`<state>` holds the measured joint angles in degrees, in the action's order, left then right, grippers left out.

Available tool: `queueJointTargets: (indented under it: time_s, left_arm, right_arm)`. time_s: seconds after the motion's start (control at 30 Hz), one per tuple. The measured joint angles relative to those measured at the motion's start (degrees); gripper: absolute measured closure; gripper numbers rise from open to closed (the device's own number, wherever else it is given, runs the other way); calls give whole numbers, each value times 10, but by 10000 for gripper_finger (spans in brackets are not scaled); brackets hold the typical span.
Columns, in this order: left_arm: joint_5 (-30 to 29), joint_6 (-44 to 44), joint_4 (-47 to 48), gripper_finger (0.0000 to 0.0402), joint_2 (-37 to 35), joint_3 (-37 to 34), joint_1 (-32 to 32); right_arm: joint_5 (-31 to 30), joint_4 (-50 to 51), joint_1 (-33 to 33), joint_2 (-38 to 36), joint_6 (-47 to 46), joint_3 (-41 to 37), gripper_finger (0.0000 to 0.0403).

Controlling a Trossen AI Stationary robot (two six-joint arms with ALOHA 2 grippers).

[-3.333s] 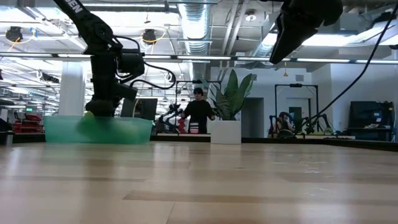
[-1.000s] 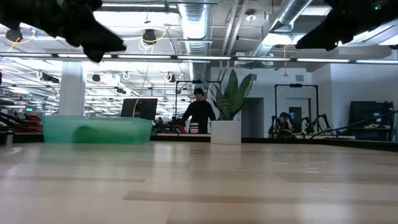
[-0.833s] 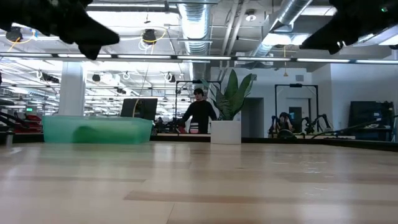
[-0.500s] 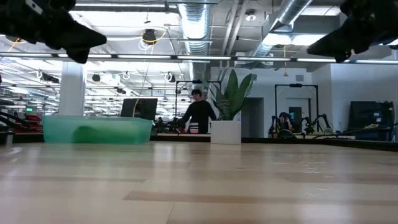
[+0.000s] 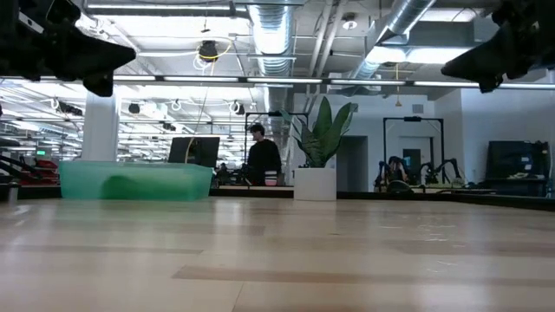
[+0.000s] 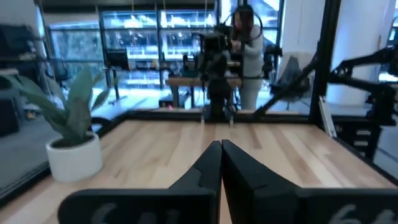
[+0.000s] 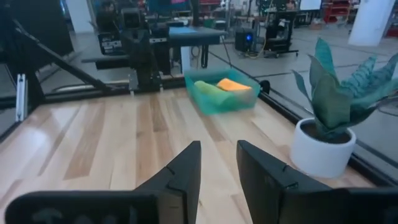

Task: Roll microfiber towels into tight, uniform cylinder then place into a basket
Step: Return to Home Position

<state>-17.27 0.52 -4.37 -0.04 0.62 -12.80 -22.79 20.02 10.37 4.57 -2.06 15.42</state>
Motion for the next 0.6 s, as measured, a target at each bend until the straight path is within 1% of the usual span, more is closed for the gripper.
queueJointTargets:
  time_s: [0.17,0.33,0.47,0.6]
  left_arm:
    - [-1,1,-1,401,5,0,0]
    - [-1,8,1,401,3,0,0]
    - [-1,32,2,401,3,0,0]
    - [0,43,2,401,3,0,0]
  right_arm:
    - [0,-18,0,-46,-19,-51,275]
    - [0,-47,0,-45,-38,-99,275]
    - [3,-68,2,-41,-28,-103,275]
    - [2,-67,-1,-38,-25,-104,275]
